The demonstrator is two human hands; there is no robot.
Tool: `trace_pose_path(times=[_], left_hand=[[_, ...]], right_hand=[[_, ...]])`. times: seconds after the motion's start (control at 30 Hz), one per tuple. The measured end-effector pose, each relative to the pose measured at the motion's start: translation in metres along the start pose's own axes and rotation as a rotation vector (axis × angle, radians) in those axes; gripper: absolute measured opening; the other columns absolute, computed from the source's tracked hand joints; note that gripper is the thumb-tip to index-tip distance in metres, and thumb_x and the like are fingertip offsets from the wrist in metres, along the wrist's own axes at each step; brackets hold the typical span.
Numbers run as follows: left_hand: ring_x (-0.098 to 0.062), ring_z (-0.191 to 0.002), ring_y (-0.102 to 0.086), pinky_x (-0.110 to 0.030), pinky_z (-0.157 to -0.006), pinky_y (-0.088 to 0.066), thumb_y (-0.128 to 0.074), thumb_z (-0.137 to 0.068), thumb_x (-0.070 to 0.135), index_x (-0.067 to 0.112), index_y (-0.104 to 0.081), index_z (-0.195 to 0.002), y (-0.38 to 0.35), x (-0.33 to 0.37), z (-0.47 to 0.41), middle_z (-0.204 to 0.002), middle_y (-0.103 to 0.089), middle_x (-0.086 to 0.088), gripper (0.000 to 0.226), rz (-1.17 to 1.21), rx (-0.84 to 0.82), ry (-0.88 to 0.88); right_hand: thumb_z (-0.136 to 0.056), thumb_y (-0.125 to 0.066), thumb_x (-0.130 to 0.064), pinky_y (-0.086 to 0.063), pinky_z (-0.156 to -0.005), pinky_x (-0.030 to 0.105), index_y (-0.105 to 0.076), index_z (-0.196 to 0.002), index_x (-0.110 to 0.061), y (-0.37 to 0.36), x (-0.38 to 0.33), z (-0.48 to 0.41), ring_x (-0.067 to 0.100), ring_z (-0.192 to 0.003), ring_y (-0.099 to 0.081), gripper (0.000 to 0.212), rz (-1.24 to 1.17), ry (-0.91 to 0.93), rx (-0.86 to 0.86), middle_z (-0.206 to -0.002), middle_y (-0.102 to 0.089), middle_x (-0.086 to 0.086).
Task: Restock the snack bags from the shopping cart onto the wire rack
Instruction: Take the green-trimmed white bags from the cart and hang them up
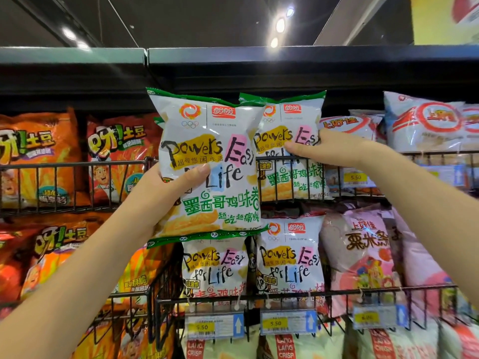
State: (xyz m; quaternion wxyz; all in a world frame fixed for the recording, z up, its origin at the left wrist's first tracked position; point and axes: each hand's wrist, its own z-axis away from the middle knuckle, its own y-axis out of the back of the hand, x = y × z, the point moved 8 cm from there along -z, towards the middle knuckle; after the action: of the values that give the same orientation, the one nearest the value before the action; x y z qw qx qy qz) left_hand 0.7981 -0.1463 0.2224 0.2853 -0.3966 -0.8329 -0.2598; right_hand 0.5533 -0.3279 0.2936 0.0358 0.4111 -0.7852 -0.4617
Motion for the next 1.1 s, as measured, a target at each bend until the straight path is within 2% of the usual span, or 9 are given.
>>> trace_pose_path(times=[0.1,0.17,0.33,0.43,0.57,0.73,0.9,1.0,1.1], left_hand=[[-0.013,-0.104,-0.075,-0.046,-0.099,-0.055,-0.081,-0.07,0.066,0.045,-0.074,-0.111,0.0,0.004,-0.003,-0.113,-0.078,0.012,0.047,-0.006,-0.018,0.022],[-0.019,-0.11,-0.073,-0.053,-0.104,-0.051,-0.079,-0.065,0.071,0.045,-0.073,-0.115,0.002,0.011,-0.004,-0.117,-0.077,0.01,0.057,-0.015,-0.016,0.013],[0.005,-0.06,-0.069,-0.062,-0.1,-0.05,-0.074,-0.078,0.06,0.035,-0.071,-0.12,0.0,0.032,-0.01,-0.107,-0.079,0.01,0.048,-0.059,0.028,0.014],[0.007,-0.056,-0.065,-0.065,-0.102,-0.045,-0.07,-0.08,0.059,0.036,-0.07,-0.121,0.001,0.047,-0.016,-0.107,-0.079,0.011,0.047,-0.107,0.053,-0.001],[-0.032,-0.109,-0.073,-0.061,-0.104,-0.051,-0.077,-0.083,0.059,0.041,-0.073,-0.117,0.008,0.057,-0.032,-0.114,-0.078,0.006,0.039,-0.046,0.031,-0.055],[-0.023,-0.112,-0.073,-0.048,-0.101,-0.055,-0.07,-0.095,0.044,0.027,-0.067,-0.13,0.012,0.073,-0.053,-0.121,-0.076,0.0,0.04,0.024,-0.049,-0.116],[-0.017,-0.091,-0.072,-0.054,-0.104,-0.052,-0.06,-0.076,0.086,0.027,-0.058,-0.134,0.042,0.075,-0.067,-0.115,-0.073,-0.005,0.083,-0.24,0.167,-0.078],[-0.005,-0.091,-0.066,-0.042,-0.092,-0.058,-0.056,-0.089,0.075,0.035,-0.043,-0.146,0.052,0.064,-0.068,-0.113,-0.068,0.01,0.071,-0.29,0.181,-0.106],[-0.005,-0.104,-0.069,-0.027,-0.077,-0.054,-0.062,-0.096,0.057,0.041,-0.041,-0.145,0.053,0.056,-0.068,-0.125,-0.067,0.012,0.056,-0.324,0.115,-0.196]], right_hand=[[-0.081,-0.06,-0.079,-0.046,-0.089,0.037,-0.046,-0.138,-0.019,0.005,0.007,0.004,0.023,-0.108,-0.057,0.083,-0.045,-0.018,0.152,-0.124,-0.062,0.001],[-0.081,-0.07,-0.069,-0.05,-0.084,0.038,-0.044,-0.139,-0.016,0.012,0.008,0.011,0.022,-0.106,-0.059,0.083,-0.063,-0.017,0.238,-0.123,-0.062,0.002],[-0.087,-0.071,-0.056,-0.047,-0.084,0.029,-0.05,-0.135,-0.015,0.04,-0.027,0.041,0.018,-0.108,-0.059,0.067,-0.012,0.203,0.558,-0.125,-0.058,0.003],[-0.089,-0.061,-0.068,-0.045,-0.082,0.018,-0.052,-0.137,-0.028,0.033,-0.059,0.046,0.001,-0.106,-0.061,0.063,-0.254,0.307,0.369,-0.122,-0.062,-0.013],[-0.083,-0.056,-0.078,-0.045,-0.086,0.024,-0.036,-0.147,-0.037,0.007,-0.098,0.044,-0.004,-0.108,-0.06,0.078,-0.368,0.329,0.078,-0.122,-0.06,-0.024],[-0.083,-0.066,-0.07,-0.052,-0.082,0.024,-0.04,-0.139,-0.035,0.002,-0.119,0.026,-0.003,-0.101,-0.063,0.071,-0.577,0.318,0.145,-0.114,-0.066,-0.019],[-0.087,-0.067,-0.065,-0.045,-0.068,0.016,-0.044,-0.139,-0.028,0.003,-0.125,0.011,-0.002,-0.096,-0.063,0.068,-0.667,0.281,0.201,-0.114,-0.066,-0.013],[-0.087,-0.069,-0.062,-0.052,-0.075,0.017,-0.039,-0.146,-0.026,0.002,-0.125,0.002,0.0,-0.102,-0.063,0.075,-0.701,0.284,0.26,-0.119,-0.065,-0.014],[-0.091,-0.071,-0.051,-0.044,-0.059,0.0,-0.034,-0.151,-0.024,-0.001,-0.131,-0.003,-0.012,-0.095,-0.056,0.075,-0.686,0.319,0.287,-0.113,-0.06,-0.02]])
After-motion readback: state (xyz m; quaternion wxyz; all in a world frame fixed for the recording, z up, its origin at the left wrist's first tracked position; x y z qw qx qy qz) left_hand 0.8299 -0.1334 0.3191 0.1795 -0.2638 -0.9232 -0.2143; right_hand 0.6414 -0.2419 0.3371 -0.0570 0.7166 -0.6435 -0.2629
